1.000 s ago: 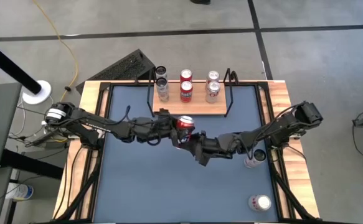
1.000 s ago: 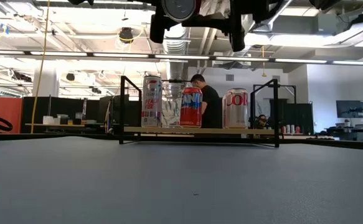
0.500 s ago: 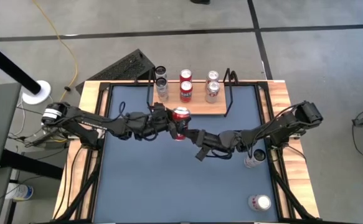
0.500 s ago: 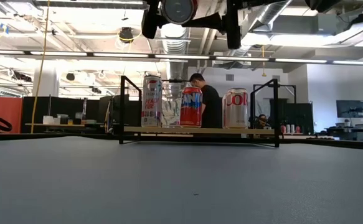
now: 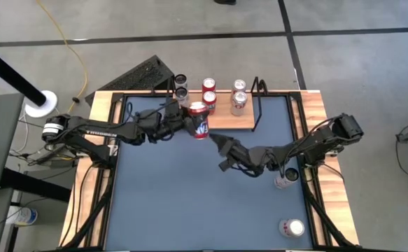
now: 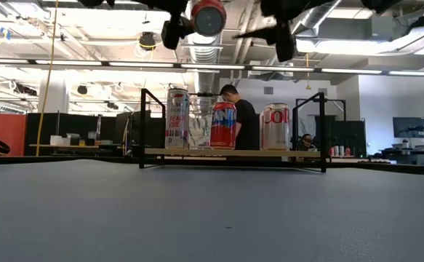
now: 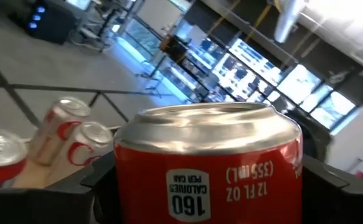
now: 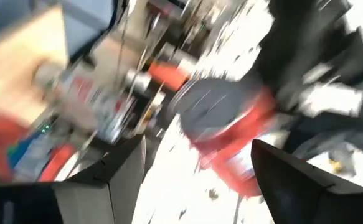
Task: Place canned beverage on shelf
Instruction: Put the red soda can on the shelf aligned with the other red soda cans
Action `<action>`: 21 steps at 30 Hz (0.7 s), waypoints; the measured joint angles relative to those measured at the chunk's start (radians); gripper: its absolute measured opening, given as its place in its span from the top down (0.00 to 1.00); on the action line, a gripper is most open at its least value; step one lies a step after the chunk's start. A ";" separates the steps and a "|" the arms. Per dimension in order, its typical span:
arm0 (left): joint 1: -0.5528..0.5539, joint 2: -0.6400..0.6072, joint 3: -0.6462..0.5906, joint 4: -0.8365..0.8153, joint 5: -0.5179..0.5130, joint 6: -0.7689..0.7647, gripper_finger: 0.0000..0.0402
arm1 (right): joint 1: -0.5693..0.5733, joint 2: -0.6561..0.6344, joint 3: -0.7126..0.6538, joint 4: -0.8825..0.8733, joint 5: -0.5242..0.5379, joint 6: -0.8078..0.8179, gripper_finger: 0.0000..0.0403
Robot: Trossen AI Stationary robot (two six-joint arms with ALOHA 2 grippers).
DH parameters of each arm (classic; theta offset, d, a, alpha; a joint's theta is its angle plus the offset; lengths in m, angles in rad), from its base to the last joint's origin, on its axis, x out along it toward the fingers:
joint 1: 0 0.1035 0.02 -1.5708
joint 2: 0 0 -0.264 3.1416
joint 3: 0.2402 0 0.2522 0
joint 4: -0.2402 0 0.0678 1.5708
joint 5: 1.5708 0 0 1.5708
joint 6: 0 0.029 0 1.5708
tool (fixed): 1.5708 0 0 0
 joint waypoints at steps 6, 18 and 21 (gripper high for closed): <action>-0.028 -0.056 0.000 -0.023 0.053 0.143 0.27 | -0.023 0.001 0.000 0.022 0.112 0.358 0.28; -0.354 -0.237 -0.042 0.003 -0.164 0.627 0.27 | -0.050 -0.348 0.000 -0.380 -0.007 1.128 0.28; -0.417 -0.252 -0.129 0.164 -0.257 0.750 0.27 | -0.118 -0.492 0.000 -0.564 -0.552 1.485 0.28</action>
